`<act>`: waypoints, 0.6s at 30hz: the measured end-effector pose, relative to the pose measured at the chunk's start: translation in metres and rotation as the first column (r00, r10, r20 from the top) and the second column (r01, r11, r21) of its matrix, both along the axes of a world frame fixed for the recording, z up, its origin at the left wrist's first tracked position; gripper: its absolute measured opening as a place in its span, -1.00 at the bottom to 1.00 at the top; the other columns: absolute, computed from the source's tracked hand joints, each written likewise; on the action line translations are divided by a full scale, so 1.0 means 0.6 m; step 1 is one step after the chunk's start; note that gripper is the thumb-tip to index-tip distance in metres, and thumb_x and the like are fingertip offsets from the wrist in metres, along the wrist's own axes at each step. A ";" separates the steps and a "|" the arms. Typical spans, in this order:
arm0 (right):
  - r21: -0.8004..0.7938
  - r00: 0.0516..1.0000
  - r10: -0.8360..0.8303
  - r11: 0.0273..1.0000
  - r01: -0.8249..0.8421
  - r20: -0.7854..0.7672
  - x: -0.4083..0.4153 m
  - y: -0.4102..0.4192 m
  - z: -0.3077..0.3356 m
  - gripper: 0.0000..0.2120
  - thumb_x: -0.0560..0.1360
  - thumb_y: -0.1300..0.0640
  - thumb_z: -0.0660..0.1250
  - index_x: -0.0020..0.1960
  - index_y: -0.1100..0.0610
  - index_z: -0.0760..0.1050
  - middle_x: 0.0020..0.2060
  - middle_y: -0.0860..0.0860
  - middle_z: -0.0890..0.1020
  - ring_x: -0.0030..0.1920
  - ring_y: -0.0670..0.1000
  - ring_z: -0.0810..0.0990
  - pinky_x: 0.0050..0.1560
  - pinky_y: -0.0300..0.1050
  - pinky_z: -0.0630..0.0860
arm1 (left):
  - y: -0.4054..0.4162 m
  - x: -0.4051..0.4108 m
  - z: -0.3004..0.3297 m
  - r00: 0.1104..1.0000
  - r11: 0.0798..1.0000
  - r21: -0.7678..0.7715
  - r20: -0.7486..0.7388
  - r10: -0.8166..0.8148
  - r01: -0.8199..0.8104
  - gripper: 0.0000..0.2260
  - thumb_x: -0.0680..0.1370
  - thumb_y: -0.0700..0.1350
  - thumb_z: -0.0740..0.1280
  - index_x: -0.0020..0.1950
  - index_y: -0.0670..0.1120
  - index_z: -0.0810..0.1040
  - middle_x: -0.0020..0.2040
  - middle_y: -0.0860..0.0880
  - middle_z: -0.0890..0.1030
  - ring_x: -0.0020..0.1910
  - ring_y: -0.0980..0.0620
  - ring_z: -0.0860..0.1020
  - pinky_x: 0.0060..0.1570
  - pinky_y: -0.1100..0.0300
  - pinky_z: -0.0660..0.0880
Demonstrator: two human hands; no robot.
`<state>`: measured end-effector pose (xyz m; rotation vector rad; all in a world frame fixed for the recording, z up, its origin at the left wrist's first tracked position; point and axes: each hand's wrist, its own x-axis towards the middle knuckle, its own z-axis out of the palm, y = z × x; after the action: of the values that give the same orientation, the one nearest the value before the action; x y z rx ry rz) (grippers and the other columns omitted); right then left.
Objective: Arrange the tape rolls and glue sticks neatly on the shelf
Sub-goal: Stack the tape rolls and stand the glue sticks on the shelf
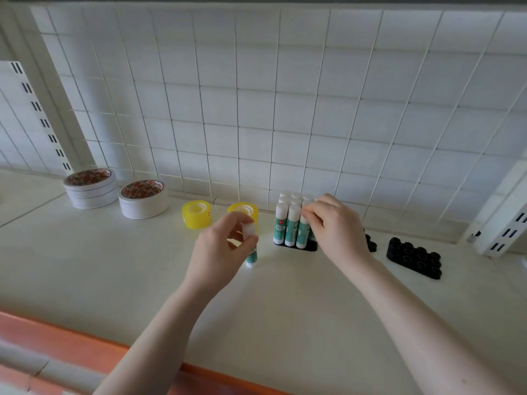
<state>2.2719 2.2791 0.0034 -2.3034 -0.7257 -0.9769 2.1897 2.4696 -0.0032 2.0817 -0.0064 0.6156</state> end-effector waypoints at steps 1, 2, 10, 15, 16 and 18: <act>-0.002 1.000 -0.008 1.000 0.008 0.007 0.000 0.000 -0.001 -0.85 0.40 0.23 0.30 -0.33 0.22 0.54 -0.42 0.04 0.44 -0.46 0.09 0.44 -0.41 -0.20 0.21 | -0.001 0.000 0.000 1.000 1.000 0.002 -0.002 -0.003 0.003 -0.82 0.44 -0.22 0.40 -0.09 0.05 0.51 -0.25 0.11 0.59 -0.19 0.25 0.55 -0.26 0.43 0.45; -0.012 1.000 -0.016 1.000 0.017 0.015 0.001 -0.001 -0.001 -0.85 0.41 0.22 0.30 -0.33 0.21 0.54 -0.42 0.04 0.45 -0.45 0.09 0.45 -0.41 -0.18 0.26 | -0.001 0.000 0.001 1.000 1.000 0.007 -0.007 -0.006 0.006 -0.81 0.44 -0.21 0.40 -0.10 0.07 0.51 -0.25 0.12 0.59 -0.19 0.24 0.55 -0.26 0.44 0.44; -0.096 0.993 -0.003 0.995 0.015 0.116 -0.014 -0.036 0.002 -0.80 0.45 0.25 0.25 -0.02 0.20 0.62 -0.20 0.06 0.63 -0.23 0.13 0.60 -0.26 -0.13 0.52 | -0.010 -0.001 0.034 0.998 0.998 0.025 0.008 -0.059 0.059 -0.70 0.41 -0.24 0.42 -0.15 0.17 0.47 -0.25 0.16 0.58 -0.21 0.24 0.56 -0.20 0.36 0.50; -0.190 0.982 -0.163 0.966 0.178 0.092 -0.027 -0.087 -0.002 -0.88 0.33 0.35 0.42 -0.15 0.21 0.61 -0.28 0.06 0.62 -0.29 0.13 0.61 -0.41 -0.10 0.51 | -0.035 0.018 0.067 0.992 0.989 0.095 0.044 -0.119 0.115 -0.81 0.43 -0.18 0.42 -0.12 0.10 0.51 -0.23 0.17 0.59 -0.22 0.21 0.57 -0.16 0.29 0.52; -0.231 0.979 -0.195 0.951 0.205 0.066 -0.029 -0.098 -0.007 -0.86 0.29 0.34 0.46 -0.17 0.20 0.61 -0.30 0.06 0.61 -0.32 0.13 0.60 -0.42 -0.11 0.50 | -0.043 0.022 0.074 0.990 0.985 0.115 0.052 -0.133 0.127 -0.83 0.44 -0.18 0.41 -0.11 0.09 0.52 -0.23 0.19 0.59 -0.21 0.22 0.56 -0.16 0.33 0.50; -0.336 0.967 -0.254 0.908 0.248 0.029 -0.034 -0.117 -0.017 -0.86 0.27 0.28 0.50 -0.20 0.18 0.60 -0.34 0.05 0.59 -0.35 0.12 0.58 -0.43 -0.11 0.48 | -0.060 0.031 0.085 0.984 0.978 0.136 0.065 -0.169 0.159 -0.84 0.45 -0.18 0.41 -0.10 0.07 0.52 -0.24 0.21 0.58 -0.20 0.25 0.55 -0.19 0.41 0.46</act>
<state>2.2513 2.2087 -0.0065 -2.7568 -0.6404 -1.0078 2.2080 2.4334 0.0479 2.1558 -0.2660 0.6067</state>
